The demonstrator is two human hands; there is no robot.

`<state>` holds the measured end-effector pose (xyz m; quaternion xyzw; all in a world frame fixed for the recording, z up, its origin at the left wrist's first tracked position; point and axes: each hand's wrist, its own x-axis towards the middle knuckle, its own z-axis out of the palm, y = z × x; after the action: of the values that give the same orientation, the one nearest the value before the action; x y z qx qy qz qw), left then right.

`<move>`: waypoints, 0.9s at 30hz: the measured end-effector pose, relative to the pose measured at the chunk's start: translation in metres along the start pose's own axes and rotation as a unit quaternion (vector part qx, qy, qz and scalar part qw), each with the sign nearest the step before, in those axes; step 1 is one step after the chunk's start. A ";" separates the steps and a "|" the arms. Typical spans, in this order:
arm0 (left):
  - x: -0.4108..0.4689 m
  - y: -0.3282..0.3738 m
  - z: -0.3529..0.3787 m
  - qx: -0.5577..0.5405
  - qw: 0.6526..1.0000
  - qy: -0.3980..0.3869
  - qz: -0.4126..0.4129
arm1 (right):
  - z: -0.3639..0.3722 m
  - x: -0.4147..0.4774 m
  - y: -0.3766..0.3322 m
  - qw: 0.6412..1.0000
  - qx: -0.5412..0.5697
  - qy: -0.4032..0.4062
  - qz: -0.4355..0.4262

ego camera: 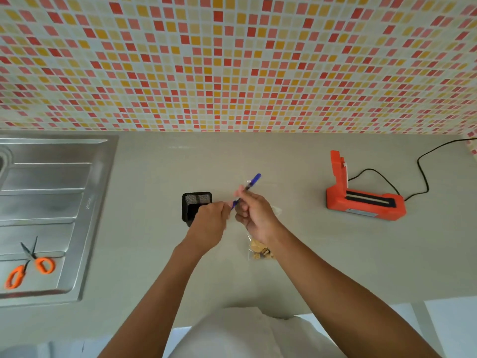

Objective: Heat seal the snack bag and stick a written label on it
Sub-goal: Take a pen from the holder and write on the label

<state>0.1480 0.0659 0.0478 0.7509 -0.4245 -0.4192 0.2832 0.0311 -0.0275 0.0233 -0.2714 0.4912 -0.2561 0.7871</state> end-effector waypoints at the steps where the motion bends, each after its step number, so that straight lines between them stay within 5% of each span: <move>1: -0.004 0.001 0.000 -0.012 1.000 0.018 0.012 | -0.009 0.008 -0.001 0.997 0.057 0.054 0.006; 5: -0.024 -0.019 -0.008 -0.144 0.985 0.037 -0.082 | -0.047 0.031 -0.025 0.990 0.054 0.128 -0.028; 8: -0.022 -0.055 -0.004 -0.030 0.988 0.133 -0.071 | -0.041 0.031 -0.027 0.996 -0.004 0.085 -0.038; 14: -0.006 -0.092 0.022 0.109 0.976 0.166 -0.089 | -0.012 0.025 0.021 0.988 -0.130 0.074 -0.036; 27: 0.003 -0.121 0.034 0.157 0.972 0.144 -0.103 | -0.018 0.027 0.040 0.983 -0.163 0.081 -0.011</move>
<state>0.1677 0.1187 -0.0644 0.8780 -0.3606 -0.2617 0.1749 0.0309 -0.0194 -0.0277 -0.3797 0.5856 -0.2025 0.6870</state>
